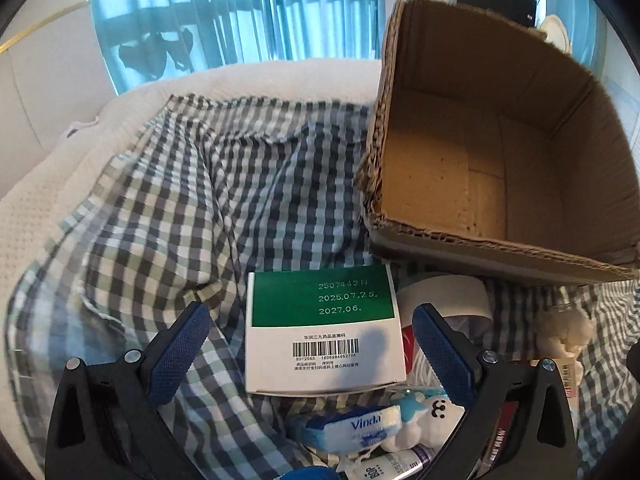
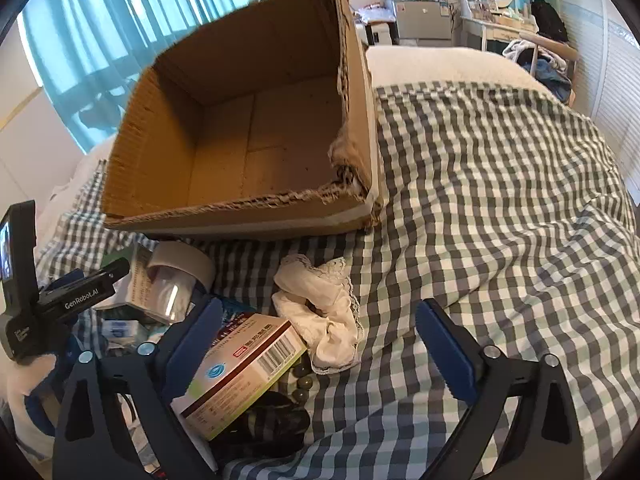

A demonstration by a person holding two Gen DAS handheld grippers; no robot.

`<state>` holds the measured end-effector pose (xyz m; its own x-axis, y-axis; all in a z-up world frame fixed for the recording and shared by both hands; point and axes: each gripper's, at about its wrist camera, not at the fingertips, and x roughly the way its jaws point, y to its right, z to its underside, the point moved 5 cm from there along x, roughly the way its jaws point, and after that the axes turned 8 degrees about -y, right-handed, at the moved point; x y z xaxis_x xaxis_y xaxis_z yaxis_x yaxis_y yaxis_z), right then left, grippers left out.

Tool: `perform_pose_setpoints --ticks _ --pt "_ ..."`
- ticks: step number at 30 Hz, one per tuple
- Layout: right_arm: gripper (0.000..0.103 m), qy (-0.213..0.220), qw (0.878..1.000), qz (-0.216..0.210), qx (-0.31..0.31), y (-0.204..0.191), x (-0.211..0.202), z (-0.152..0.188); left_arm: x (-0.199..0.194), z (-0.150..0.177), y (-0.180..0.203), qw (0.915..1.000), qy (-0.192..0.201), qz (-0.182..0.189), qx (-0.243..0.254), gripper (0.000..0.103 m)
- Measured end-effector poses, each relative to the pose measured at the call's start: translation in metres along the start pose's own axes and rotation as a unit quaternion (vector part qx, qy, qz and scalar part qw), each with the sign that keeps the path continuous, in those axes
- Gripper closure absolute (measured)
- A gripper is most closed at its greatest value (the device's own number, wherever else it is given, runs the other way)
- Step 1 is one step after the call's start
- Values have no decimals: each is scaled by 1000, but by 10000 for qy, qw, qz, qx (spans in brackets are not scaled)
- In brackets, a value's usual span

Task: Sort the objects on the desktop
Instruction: 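Grasp the white-green medicine box with the left tool while the right tool grasps the lace cloth, then lift both held items and carry them over the cardboard box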

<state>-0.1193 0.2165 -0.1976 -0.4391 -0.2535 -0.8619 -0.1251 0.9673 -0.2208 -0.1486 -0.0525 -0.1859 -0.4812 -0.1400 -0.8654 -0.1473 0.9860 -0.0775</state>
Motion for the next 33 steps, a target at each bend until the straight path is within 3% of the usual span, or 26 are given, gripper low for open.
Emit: perform_pose_setpoints --ticks 10,14,18,20,22,25,33 --pt "14 -395 9990 -140 124 8 37 -6 47 -2 3 9981 -605 14 -124 0" --pt "20 -622 9978 -145 176 9 56 -8 76 1 -5 9925 -1174 84 -343 0" --pt "31 -898 9959 -9 83 8 73 -6 92 1 -10 9885 -1433 119 -470 0" --pt "47 -981 9951 74 18 6 77 -5 96 1 -10 9882 -1457 99 -458 0" --pt "70 -997 9950 69 -45 3 77 -5 99 0 -9 9890 -1419 88 -414 6" --pt "80 -977 9951 14 -114 -1 74 -3 98 -3 -5 9902 -1354 82 -329 9" --pt "86 -805 9966 -80 -176 2 43 1 87 1 -1 9930 -1155 21 -228 10"
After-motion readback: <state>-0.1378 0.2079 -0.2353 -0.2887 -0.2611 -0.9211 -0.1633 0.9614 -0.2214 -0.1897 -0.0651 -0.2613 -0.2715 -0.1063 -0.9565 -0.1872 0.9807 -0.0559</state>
